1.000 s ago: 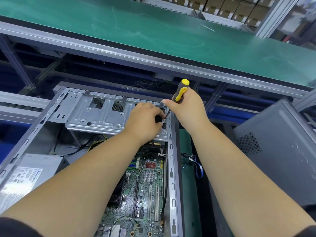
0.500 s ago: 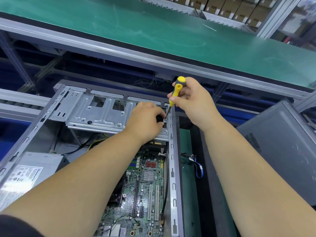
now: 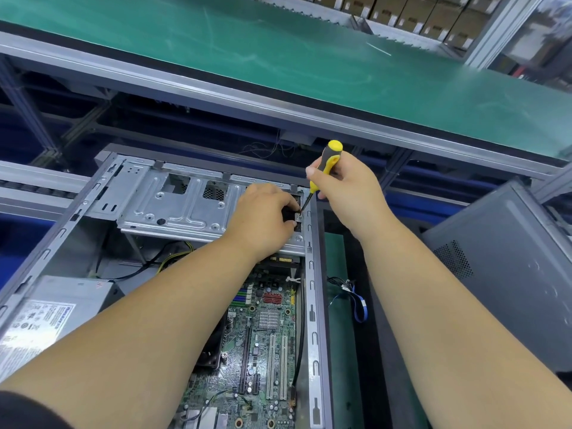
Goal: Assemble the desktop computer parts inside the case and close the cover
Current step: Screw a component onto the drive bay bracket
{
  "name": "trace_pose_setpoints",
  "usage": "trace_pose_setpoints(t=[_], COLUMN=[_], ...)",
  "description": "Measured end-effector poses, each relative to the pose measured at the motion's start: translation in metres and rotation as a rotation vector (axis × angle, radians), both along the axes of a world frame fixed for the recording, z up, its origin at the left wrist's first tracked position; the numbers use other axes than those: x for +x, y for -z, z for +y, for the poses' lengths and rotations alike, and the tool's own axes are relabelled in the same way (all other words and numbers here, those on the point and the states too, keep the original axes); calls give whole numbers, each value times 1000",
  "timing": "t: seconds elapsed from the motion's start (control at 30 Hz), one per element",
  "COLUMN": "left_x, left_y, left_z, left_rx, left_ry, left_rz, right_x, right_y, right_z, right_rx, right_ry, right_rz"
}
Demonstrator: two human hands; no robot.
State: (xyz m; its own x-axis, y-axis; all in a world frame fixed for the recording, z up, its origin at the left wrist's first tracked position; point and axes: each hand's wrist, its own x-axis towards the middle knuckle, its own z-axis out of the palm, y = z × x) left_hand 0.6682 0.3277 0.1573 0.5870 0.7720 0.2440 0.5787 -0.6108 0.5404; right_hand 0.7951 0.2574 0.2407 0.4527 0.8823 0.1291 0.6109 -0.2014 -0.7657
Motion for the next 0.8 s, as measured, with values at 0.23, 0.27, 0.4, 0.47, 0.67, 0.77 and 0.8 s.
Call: trace_pose_setpoints(t=[0.23, 0.27, 0.4, 0.47, 0.67, 0.77, 0.8], left_x=[0, 0, 1, 2, 3, 4, 5], left_y=[2, 2, 2, 1, 1, 0, -1], left_z=[0, 1, 2, 2, 1, 0, 1], left_rx=[16, 8, -44, -56, -52, -20, -27], left_ry=[-28, -27, -36, -43, -63, -46, -25], left_rz=[0, 3, -2, 1, 17, -19, -53], right_x=[3, 5, 8, 10, 3, -5, -6], right_y=[-3, -4, -5, -5, -3, -2, -2], right_z=[1, 1, 0, 1, 2, 7, 9], right_rx=[17, 16, -4, -5, 8, 18, 9], right_ry=[25, 18, -73, -81, -11, 26, 37], right_rz=[-112, -92, 23, 17, 13, -21, -36])
